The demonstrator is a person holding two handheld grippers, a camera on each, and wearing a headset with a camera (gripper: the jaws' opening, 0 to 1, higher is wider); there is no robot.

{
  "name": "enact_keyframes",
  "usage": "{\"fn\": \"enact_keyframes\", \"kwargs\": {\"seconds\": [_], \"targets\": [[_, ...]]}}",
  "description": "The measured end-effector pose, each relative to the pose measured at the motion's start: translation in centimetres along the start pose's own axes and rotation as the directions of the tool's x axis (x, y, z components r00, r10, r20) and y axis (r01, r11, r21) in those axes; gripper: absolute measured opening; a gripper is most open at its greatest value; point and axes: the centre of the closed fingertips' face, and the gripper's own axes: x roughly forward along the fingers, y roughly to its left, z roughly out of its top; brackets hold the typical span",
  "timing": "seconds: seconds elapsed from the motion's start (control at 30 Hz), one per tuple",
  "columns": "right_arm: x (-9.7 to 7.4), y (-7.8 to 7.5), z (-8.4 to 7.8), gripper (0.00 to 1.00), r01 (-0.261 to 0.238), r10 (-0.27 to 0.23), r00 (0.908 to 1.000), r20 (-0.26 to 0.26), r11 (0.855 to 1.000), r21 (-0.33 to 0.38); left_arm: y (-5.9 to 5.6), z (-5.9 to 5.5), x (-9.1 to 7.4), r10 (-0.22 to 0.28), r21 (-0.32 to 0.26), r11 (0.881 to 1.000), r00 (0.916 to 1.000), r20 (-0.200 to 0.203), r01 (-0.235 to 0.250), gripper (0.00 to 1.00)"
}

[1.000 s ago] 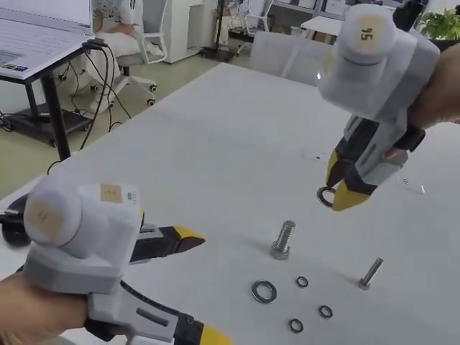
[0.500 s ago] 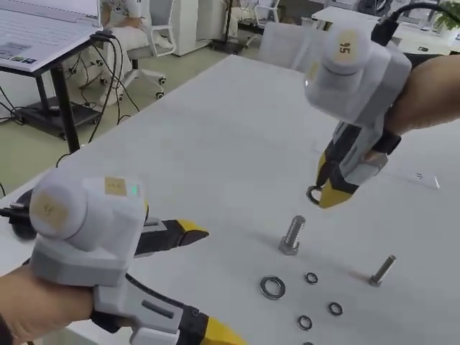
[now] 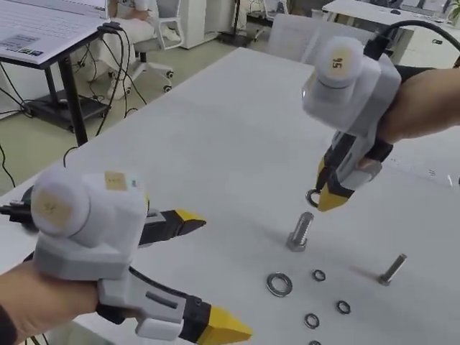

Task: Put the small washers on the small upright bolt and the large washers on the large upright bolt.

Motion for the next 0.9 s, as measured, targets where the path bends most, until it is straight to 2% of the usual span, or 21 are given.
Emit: {"fn": "enact_keyframes", "kwargs": {"seconds": [0.33, 0.9], "targets": [[1.1, -0.4, -0.1, 0.23, -0.012, 0.012, 0.9998, -0.014, 1.000, 0.005, 1.2, 0.2, -0.3, 0.046, -0.002, 0.999, 0.9987, 0.020, -0.046, 0.95], [2.7, -0.2, -0.2, 0.23, -0.034, 0.034, 0.9991, -0.027, 0.999, 0.009, 2.1, 0.6, -0.8, 0.068, -0.020, 0.997, 0.9968, 0.042, -0.068, 0.94]]}}
